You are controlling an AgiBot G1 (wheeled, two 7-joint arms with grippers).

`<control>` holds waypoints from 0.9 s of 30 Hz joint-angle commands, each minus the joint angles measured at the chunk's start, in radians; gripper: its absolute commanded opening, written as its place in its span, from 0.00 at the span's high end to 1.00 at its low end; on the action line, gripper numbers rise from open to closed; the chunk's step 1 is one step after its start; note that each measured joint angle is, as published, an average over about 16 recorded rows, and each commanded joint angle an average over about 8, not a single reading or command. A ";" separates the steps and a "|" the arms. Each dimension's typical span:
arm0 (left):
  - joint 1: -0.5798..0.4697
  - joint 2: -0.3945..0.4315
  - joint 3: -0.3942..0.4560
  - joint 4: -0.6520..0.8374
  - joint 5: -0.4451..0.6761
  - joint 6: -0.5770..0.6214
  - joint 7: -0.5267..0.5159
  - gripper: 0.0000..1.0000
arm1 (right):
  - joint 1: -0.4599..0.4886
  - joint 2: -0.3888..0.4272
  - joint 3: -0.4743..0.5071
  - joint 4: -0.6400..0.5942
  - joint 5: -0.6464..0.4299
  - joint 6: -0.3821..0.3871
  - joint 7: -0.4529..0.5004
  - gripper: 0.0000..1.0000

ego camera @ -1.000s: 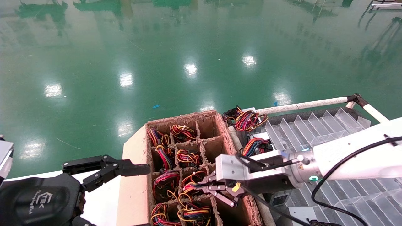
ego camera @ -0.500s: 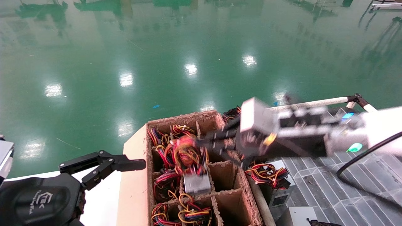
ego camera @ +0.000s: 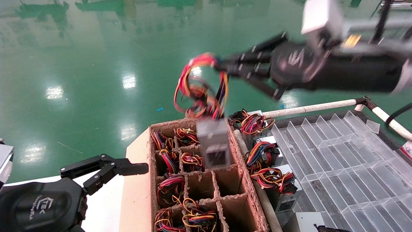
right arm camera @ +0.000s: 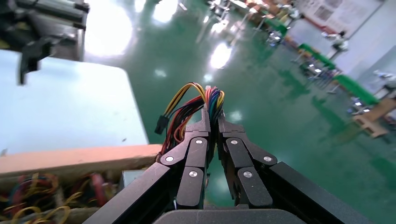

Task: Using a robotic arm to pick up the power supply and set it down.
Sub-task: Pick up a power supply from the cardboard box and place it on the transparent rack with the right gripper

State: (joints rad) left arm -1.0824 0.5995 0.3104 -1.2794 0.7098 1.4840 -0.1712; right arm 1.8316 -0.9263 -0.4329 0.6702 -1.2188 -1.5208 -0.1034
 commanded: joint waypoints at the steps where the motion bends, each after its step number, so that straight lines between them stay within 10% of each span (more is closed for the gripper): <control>1: 0.000 0.000 0.000 0.000 0.000 0.000 0.000 0.00 | 0.046 -0.002 0.002 -0.050 0.000 -0.019 -0.018 1.00; 27: 0.000 0.000 0.001 0.000 -0.001 0.000 0.001 0.00 | 0.365 -0.038 -0.146 -0.596 -0.330 0.446 -0.269 1.00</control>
State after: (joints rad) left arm -1.0826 0.5991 0.3115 -1.2794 0.7090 1.4835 -0.1707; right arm 2.1898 -0.9669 -0.5777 0.0796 -1.5452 -1.0862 -0.3692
